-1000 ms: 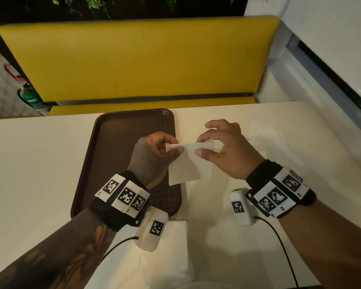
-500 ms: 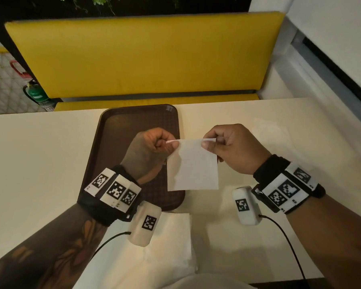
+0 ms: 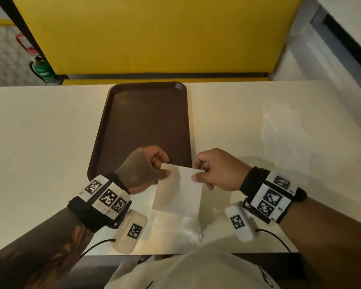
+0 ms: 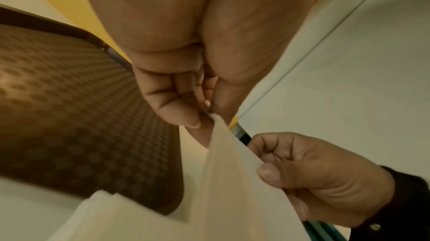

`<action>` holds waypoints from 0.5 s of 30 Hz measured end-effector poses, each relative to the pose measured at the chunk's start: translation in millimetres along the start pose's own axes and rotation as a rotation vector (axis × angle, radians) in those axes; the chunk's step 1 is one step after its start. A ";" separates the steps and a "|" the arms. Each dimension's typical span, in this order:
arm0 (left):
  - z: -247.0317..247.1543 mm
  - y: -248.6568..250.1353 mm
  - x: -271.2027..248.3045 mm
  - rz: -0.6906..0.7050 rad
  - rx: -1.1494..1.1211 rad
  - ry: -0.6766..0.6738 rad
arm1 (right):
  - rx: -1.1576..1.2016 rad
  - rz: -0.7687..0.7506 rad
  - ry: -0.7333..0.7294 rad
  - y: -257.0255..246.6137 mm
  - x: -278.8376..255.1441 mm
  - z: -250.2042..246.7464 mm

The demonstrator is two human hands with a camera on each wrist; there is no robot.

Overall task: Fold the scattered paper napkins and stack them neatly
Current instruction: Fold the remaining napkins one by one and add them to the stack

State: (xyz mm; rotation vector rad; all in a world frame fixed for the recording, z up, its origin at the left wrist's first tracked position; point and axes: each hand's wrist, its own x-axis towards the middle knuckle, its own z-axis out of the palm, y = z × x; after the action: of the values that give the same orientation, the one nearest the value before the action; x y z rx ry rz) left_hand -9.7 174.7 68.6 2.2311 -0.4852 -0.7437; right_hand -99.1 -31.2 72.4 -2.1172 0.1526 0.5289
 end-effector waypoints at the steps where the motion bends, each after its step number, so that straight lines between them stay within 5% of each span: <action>1: 3.8 -5.8 -2.9 -0.007 0.011 0.000 | -0.012 0.013 -0.011 3.1 2.1 7.1; 10: 44.8 -35.5 -21.8 -0.040 0.278 0.066 | -0.239 0.077 0.119 28.3 13.9 52.7; 15: 50.9 -31.9 -38.4 0.199 0.492 0.139 | -0.498 -0.174 0.241 27.1 1.1 63.2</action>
State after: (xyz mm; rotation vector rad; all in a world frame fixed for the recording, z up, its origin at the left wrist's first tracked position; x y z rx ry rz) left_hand -67.6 190.2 30.0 2.6097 -0.8806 -0.3875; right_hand -126.0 5.0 20.5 -2.6476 -0.0340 0.2172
